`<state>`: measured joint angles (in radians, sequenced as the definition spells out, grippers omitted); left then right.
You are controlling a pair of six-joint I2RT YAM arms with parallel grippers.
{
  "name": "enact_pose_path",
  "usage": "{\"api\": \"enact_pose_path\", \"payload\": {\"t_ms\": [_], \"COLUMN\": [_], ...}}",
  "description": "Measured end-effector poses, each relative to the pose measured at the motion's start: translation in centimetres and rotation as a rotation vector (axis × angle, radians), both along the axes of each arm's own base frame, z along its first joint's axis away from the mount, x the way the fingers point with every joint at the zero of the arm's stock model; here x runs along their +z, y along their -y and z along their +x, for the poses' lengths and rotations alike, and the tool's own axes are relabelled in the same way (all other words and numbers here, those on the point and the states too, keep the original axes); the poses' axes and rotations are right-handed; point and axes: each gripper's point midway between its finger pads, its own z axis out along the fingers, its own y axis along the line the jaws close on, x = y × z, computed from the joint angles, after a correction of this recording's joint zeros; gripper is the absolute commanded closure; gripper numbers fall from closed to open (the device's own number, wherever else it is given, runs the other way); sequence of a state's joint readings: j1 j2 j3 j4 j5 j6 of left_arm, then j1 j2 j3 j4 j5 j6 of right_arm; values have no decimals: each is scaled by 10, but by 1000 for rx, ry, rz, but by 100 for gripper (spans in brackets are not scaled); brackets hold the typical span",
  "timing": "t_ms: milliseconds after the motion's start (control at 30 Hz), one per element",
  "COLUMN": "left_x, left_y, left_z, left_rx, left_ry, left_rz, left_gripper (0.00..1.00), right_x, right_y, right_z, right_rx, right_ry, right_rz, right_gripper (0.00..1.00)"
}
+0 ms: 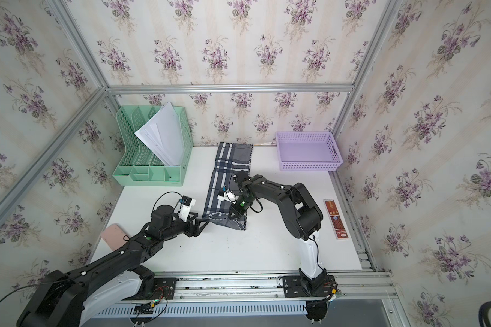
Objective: Roll up the pillowcase
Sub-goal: Roll the pillowcase at the center of the board.
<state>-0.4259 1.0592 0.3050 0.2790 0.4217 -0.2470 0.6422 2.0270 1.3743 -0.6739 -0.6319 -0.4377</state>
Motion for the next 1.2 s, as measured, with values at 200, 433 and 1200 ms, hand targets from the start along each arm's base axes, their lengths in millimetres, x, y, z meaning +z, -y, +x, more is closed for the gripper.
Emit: {"api": "enact_pose_path", "payload": {"t_ms": [200, 433, 1200], "left_x": [-8, -11, -23], "left_y": [16, 29, 14], "left_z": [13, 19, 52], "left_rx": [-68, -132, 4], "left_ry": [5, 28, 39], "left_rz": [16, 17, 132], "left_gripper": [19, 27, 92], "right_x": [1, 1, -3], "right_y": [0, 0, 5], "right_z": [3, 10, 28], "right_rx": [-1, -9, -53], "right_ry": [-7, -9, 67], "right_rz": [7, 7, -44], "right_gripper": [100, 100, 72]}}
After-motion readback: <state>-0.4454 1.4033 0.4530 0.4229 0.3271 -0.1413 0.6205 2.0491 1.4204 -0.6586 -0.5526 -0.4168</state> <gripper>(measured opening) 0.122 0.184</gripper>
